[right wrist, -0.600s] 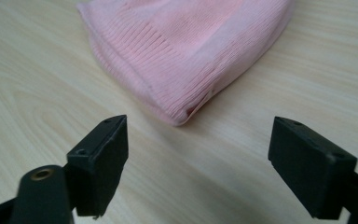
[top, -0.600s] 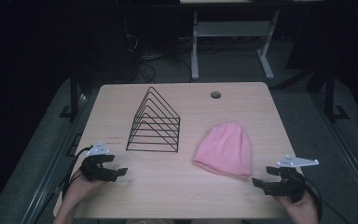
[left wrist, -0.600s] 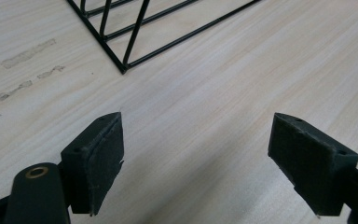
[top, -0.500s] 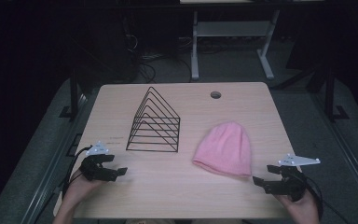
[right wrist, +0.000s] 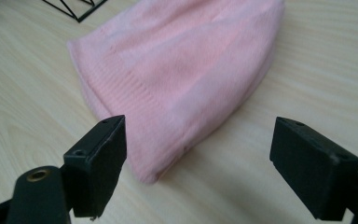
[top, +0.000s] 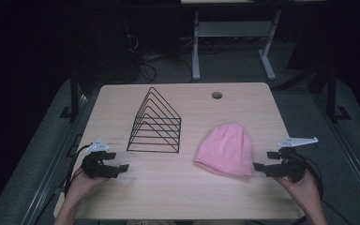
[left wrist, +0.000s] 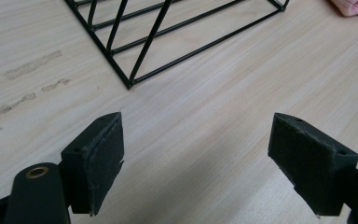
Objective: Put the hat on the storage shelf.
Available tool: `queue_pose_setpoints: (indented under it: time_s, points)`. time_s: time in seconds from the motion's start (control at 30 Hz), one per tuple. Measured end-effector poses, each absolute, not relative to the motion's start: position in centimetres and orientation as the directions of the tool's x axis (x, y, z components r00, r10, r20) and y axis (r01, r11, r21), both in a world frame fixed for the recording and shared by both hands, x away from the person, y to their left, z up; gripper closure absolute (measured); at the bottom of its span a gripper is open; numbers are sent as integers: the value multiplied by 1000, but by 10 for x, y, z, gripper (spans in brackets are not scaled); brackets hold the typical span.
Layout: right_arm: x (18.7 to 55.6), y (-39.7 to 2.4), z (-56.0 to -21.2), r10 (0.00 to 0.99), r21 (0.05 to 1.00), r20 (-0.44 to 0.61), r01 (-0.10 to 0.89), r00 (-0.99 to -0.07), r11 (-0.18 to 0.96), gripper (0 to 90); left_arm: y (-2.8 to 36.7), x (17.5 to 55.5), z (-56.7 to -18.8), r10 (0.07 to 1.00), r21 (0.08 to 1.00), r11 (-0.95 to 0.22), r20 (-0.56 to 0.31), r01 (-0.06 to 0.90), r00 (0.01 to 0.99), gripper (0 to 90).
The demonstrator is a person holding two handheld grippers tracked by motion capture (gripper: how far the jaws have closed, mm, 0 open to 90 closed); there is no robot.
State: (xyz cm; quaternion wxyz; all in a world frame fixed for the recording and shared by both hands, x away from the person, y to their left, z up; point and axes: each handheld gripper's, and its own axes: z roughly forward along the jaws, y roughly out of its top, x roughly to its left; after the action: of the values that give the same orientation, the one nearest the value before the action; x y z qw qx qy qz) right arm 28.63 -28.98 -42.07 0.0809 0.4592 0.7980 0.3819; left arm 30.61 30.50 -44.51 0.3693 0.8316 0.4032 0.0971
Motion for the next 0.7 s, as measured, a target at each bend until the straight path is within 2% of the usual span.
queue_pose_setpoints:
  time_s: [0.5, 0.7]
  points:
    - [334, -282, -399, 781, 656, 271, 702, -562, 278, 181, 313, 304, -442, 761, 701, -374, -142, 608, 633, 184]
    - [349, -272, -397, 776, 633, 266, 710, -573, 307, 186, 316, 304, -441, 768, 707, -359, -147, 609, 623, 184]
